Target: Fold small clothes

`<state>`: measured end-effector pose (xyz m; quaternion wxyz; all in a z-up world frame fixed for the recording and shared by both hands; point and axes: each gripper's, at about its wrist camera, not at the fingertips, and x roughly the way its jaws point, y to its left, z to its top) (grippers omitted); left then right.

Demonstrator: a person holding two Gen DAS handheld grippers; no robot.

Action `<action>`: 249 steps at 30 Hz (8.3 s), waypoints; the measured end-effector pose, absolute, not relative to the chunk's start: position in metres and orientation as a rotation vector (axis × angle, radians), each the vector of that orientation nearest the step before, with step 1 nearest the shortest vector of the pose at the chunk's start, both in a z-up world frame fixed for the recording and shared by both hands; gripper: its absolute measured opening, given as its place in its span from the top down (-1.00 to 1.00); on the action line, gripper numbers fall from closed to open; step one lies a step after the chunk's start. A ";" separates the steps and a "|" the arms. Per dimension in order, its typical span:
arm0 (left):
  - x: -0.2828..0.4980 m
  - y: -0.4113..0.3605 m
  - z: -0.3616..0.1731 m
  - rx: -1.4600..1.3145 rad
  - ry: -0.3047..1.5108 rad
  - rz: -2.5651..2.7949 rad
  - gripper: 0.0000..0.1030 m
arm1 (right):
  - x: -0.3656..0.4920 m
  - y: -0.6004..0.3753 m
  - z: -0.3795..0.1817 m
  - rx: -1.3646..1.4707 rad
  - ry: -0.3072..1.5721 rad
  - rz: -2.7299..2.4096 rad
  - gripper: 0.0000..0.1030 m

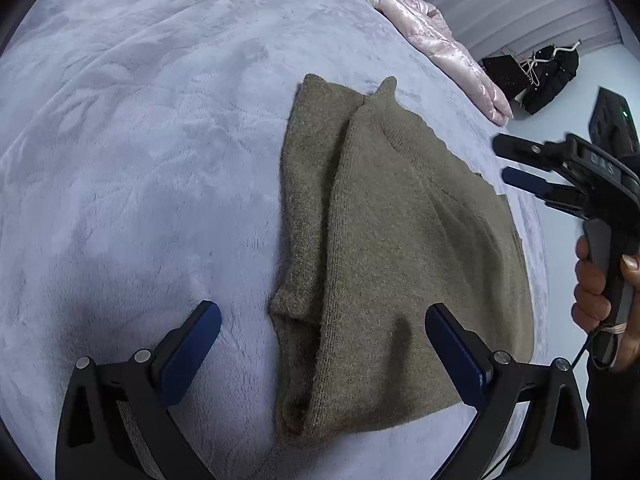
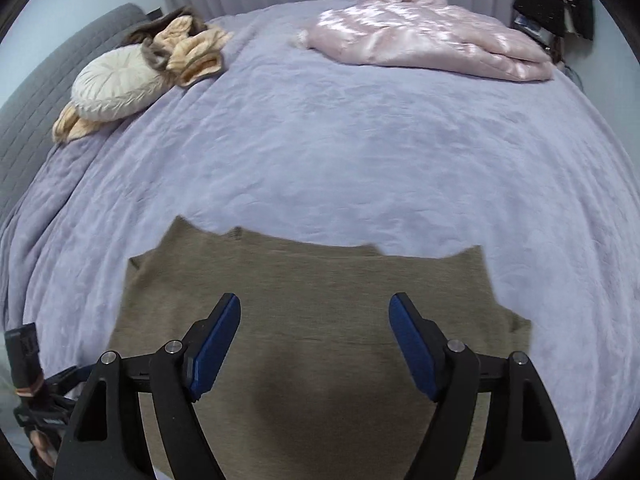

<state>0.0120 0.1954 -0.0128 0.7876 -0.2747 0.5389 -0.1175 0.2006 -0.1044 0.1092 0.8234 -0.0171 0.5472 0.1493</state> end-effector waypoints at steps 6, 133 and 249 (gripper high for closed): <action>0.002 0.189 -0.013 -0.542 1.159 -0.272 -0.98 | 0.215 0.007 0.066 -0.051 1.329 0.340 -0.55; 0.100 -0.218 0.095 0.279 1.211 -0.329 0.53 | 0.224 -0.238 0.109 0.007 1.128 0.682 0.63; 0.136 -0.030 0.048 -0.164 1.243 -0.132 -0.97 | 0.175 -0.288 0.075 0.358 1.090 0.604 0.13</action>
